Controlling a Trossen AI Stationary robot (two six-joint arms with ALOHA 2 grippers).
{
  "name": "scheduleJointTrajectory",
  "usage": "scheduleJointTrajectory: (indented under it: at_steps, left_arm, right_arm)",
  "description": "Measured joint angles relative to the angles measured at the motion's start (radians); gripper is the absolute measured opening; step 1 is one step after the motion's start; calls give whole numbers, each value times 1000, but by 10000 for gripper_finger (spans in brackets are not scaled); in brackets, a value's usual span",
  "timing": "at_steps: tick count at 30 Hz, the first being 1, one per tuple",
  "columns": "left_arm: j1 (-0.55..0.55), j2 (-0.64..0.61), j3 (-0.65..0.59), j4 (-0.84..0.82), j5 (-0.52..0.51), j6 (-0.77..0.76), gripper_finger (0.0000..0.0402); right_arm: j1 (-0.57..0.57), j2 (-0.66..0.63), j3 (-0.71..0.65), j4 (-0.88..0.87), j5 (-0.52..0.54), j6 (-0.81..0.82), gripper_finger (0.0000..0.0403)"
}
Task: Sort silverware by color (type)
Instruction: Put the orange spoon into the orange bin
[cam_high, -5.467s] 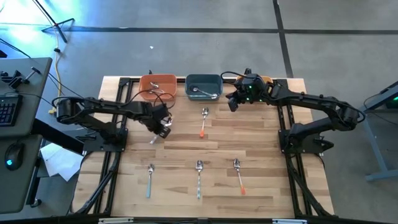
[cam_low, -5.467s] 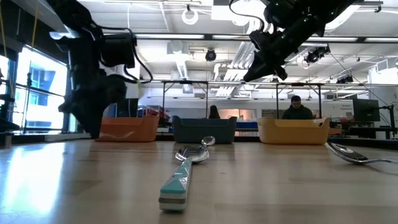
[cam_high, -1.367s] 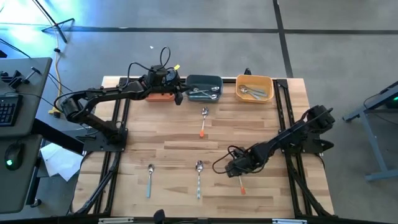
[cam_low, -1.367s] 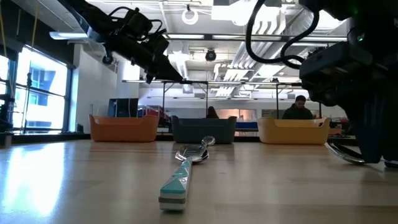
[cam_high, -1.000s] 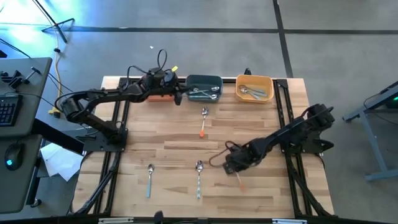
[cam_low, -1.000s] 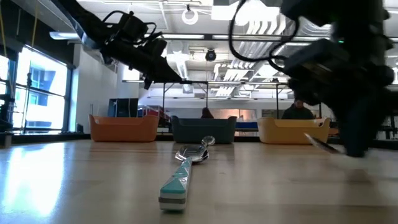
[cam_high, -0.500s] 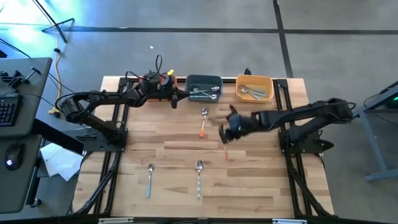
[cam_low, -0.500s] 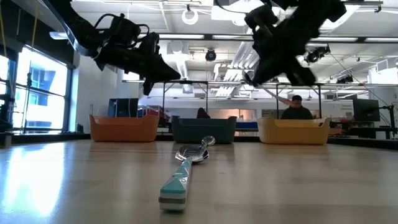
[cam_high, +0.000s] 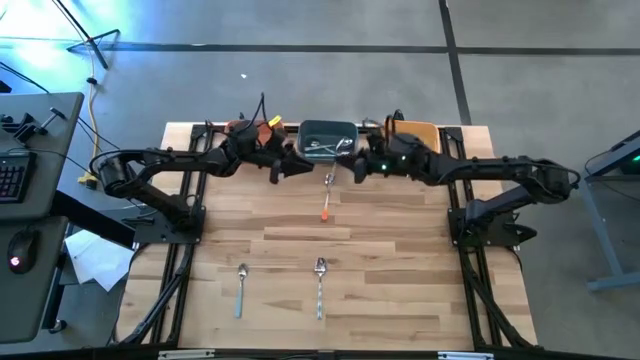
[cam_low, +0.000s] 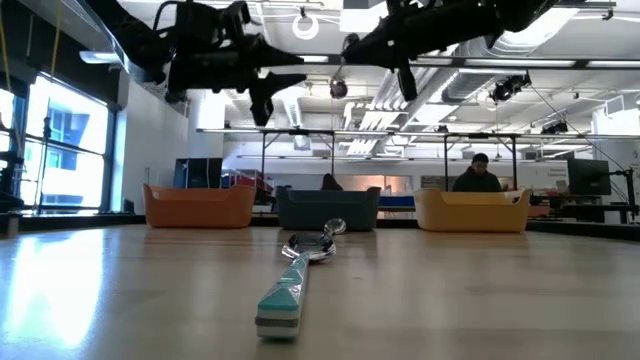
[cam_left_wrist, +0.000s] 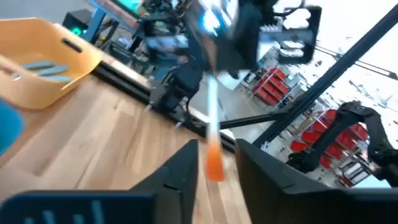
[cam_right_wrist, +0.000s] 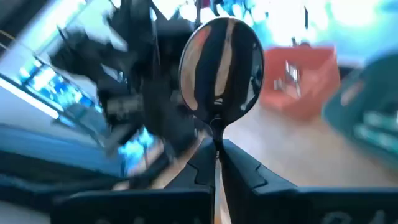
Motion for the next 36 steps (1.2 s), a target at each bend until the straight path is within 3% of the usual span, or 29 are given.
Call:
scheduleJointTrajectory:
  at_steps: [9, 19, 24, 32, 36]
  left_arm:
    - [-26, 48, 151, -47, -19, -27, 177]
    - [-41, 225, 353, -72, 97, -81, 193]
    - [-50, 269, 411, -73, 143, -81, 156]
    - [-37, 260, 422, -72, 140, -72, 19]
    - [-24, 259, 422, -71, 138, -77, 9]
  right_arm:
    - [-68, 1, 0, 155, -36, -59, 1]
    - [-65, 1, 0, 164, -62, -104, 1]
    - [-65, 1, 0, 196, -62, -120, 1]
    - [-66, 1, 0, 204, -64, -140, 1]
    - [-67, 1, 0, 203, -39, -153, 7]
